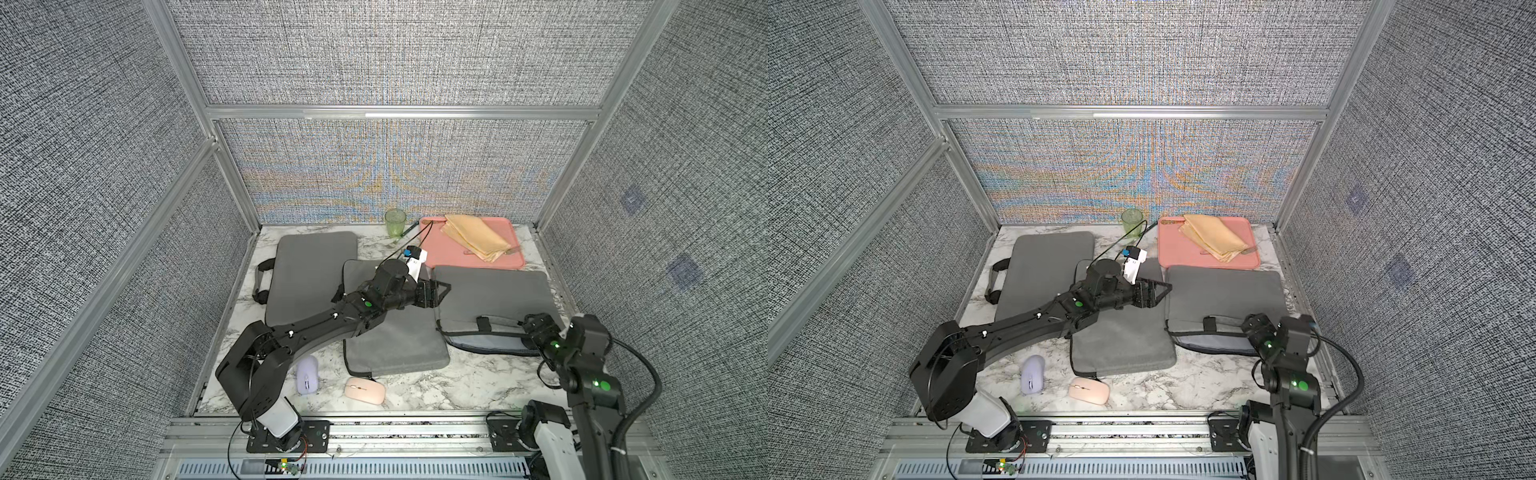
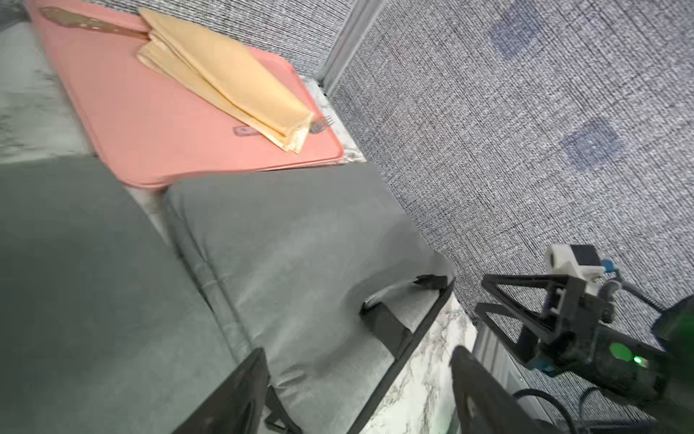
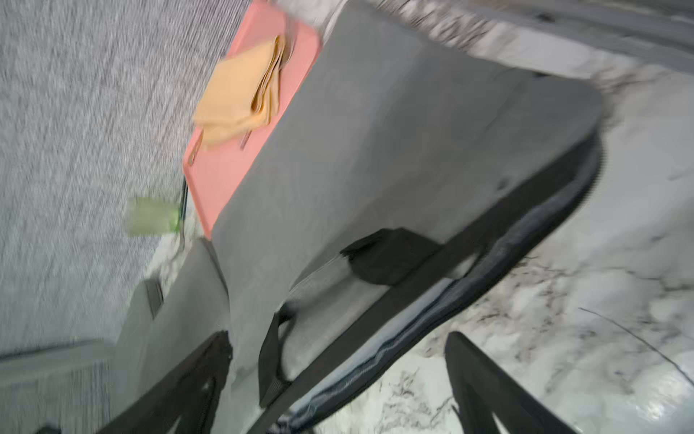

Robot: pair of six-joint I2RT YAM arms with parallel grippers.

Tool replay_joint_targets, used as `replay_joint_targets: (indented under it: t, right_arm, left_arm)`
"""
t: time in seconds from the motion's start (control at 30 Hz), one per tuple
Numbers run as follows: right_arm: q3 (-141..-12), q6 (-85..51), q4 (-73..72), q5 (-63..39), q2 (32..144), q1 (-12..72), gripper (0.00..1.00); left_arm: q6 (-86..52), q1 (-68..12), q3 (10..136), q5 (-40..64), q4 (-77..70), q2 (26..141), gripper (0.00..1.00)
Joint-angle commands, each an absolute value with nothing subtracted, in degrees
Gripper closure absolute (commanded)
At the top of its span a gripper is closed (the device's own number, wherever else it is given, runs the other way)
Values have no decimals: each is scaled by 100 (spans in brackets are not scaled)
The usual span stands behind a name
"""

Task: Put the mouse into the laptop bag
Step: Place the mouse in the zippered laptop bag, then adjust the zippered laptop bag at the center of the board.

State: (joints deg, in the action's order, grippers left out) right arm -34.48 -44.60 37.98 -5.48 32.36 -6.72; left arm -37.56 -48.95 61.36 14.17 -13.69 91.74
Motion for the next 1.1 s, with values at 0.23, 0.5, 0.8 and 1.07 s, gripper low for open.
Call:
replay_joint_targets:
  t: [0.23, 0.5, 0.8, 1.07]
  right_arm:
    - [-4078, -4556, 2740, 1036, 6246, 2486, 11]
    - [-3039, -5108, 1868, 851, 6552, 2081, 7]
    - [-2059, -5626, 1422, 471, 5832, 1583, 1]
    - [-1480, -5907, 1127, 402, 5607, 1072, 1]
  left_arm:
    - [-4206, -4764, 6234, 726, -1591, 9868, 25]
    - [-4502, -4766, 6486, 773, -1283, 10441, 25]
    - [-4805, -4777, 6697, 1173, -1482, 10981, 26]
    - [-4869, -4890, 6759, 1332, -1581, 11125, 26]
